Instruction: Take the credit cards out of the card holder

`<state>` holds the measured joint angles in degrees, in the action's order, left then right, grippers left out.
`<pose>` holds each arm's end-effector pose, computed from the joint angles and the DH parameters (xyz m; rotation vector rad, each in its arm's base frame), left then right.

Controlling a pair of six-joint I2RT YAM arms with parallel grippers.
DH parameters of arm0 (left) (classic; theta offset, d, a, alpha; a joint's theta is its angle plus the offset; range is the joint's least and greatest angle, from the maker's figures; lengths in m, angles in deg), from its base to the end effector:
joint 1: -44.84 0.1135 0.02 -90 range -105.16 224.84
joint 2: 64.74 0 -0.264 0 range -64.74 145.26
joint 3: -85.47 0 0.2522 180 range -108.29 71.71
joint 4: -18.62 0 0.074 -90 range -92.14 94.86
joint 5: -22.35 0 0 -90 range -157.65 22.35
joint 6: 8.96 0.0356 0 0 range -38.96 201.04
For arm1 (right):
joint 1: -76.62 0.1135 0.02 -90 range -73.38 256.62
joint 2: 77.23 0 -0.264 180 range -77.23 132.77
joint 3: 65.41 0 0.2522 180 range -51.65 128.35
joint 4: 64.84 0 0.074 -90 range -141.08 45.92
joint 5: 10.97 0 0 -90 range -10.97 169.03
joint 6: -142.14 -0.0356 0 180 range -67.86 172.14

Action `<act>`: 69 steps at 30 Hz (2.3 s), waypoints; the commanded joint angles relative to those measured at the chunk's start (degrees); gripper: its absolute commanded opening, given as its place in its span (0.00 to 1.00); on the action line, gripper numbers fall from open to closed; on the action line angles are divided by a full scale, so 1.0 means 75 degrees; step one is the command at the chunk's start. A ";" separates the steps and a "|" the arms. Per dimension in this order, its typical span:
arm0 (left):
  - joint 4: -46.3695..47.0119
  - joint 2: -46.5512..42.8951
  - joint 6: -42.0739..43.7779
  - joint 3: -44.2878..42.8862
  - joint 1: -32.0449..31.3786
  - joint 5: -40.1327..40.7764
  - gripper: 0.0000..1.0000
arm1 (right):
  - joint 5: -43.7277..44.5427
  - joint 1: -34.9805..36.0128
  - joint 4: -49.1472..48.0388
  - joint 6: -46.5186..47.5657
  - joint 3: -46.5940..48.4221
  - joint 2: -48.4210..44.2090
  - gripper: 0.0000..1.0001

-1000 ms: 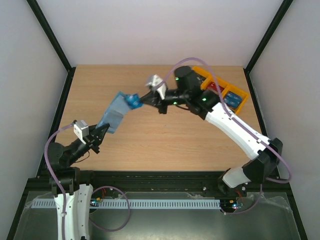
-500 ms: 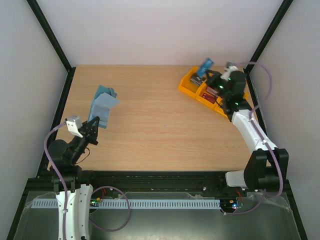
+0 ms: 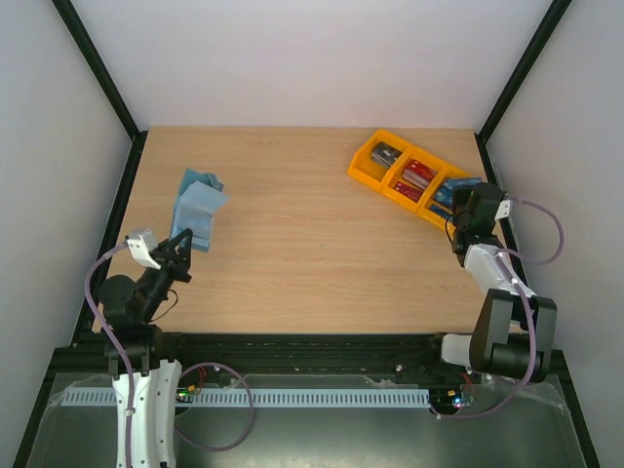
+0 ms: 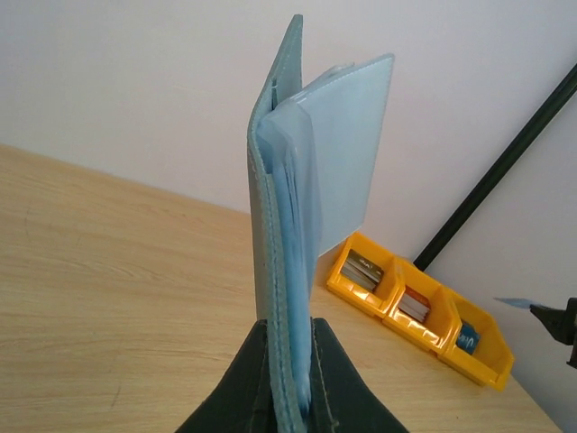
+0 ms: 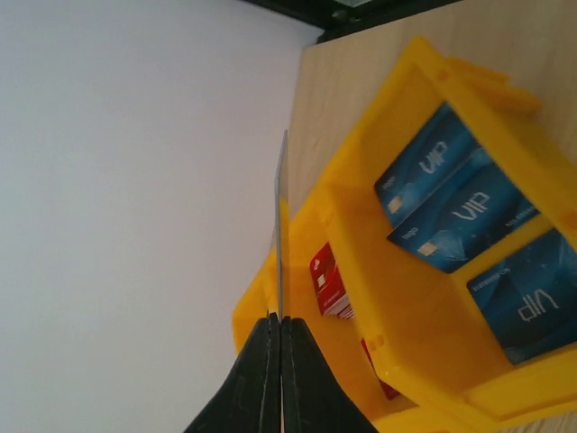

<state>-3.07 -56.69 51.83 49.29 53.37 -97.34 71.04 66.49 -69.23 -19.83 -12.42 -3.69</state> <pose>0.0869 -0.0048 0.2811 -0.0618 1.5078 -0.6679 0.2827 -0.0455 0.2477 1.1979 1.5307 0.8657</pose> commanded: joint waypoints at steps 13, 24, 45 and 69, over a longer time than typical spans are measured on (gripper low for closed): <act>0.0656 -0.0251 -0.0144 0.0193 -0.0028 -0.0070 0.03 | 0.0505 -0.0032 -0.0639 -0.3439 0.0502 0.2107 0.01; 0.0720 -0.0202 -0.0166 0.0222 -0.0026 -0.0072 0.02 | 0.0713 -0.0032 -0.1027 -0.3608 0.1357 0.3553 0.02; 0.0931 0.0114 -0.0222 0.0315 -0.0045 -0.0244 0.02 | 0.1431 -0.0043 -0.0198 -0.3618 0.2529 0.4285 0.02; 0.1063 0.0040 -0.0246 0.0274 -0.0084 -0.0441 0.02 | 0.1094 0.0009 0.1633 0.0027 0.3244 0.1694 0.99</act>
<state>2.40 -56.12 50.36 51.54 52.98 -99.20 78.25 66.12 -60.32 -34.06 10.02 13.86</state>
